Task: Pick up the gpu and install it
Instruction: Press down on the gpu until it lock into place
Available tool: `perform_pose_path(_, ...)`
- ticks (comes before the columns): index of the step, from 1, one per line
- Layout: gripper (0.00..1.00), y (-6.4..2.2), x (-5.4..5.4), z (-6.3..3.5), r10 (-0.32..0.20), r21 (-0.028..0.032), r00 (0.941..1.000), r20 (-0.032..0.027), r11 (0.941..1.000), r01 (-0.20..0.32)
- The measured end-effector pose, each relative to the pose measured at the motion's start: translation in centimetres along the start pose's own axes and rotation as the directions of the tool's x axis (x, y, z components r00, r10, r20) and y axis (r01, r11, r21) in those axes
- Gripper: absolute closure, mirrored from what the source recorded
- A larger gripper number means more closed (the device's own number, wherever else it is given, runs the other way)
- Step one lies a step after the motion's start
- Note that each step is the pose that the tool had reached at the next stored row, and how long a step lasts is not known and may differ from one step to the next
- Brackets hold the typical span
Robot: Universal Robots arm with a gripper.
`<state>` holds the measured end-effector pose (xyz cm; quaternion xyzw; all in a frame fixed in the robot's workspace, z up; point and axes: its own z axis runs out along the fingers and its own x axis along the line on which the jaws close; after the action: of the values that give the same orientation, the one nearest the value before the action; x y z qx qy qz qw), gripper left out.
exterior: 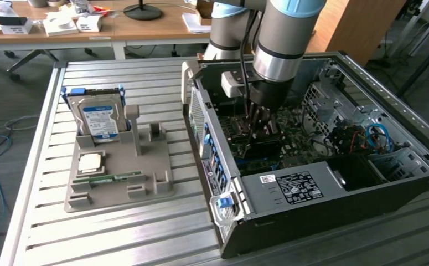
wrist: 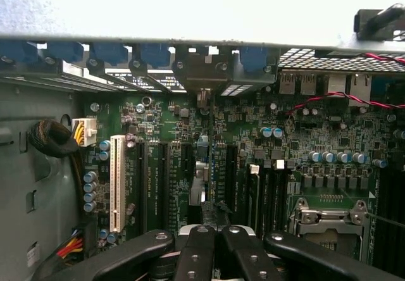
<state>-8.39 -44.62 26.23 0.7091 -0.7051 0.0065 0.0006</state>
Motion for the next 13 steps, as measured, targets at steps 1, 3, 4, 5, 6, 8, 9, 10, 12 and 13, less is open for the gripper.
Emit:
perform_pose_path(1, 0.9, 0.0, 0.0, 0.0, 0.0, 0.0, 1.0, -0.0001, 1.0, 0.0)
perform_pose_path(3, 0.9, 0.02, 0.0, 0.0, 0.0, 0.0, 1.0, 0.0, 1.0, 0.0)
perform_pose_path(4, 0.9, 0.02, 0.0, 0.0, 0.0, 0.0, 1.0, -0.0001, 1.0, 0.0)
perform_pose_path(5, 0.9, 0.02, 0.0, -0.02, 0.0, 0.0, 1.0, 0.0, 1.0, 0.0)
perform_pose_path(6, 0.9, 0.02, 0.0, -0.06, 0.0, 0.0, 1.0, 0.0003, 1.0, 0.0)
perform_pose_path(8, 0.9, 0.02, 0.0, -0.36, 0.0, 0.0001, 1.0, 0.0, 1.0, 0.0)
perform_pose_path(9, 0.9, 0.02, 0.0, -0.56, 0.0, 0.0, 1.0, -0.0002, 1.0, 0.0)
perform_pose_path(10, 0.9, 0.02, 0.0, -0.75, 0.0, 0.0, 1.0, 0.0, 1.0, 0.0)
perform_pose_path(12, 0.9, 0.01, 0.0, -1.13, 0.0, 0.0, 1.0, -0.0001, 1.0, 0.0)
perform_pose_path(13, 0.9, 0.01, 0.0, -1.31, 0.0, 0.0001, 1.0, -0.0001, 1.0, 0.0)
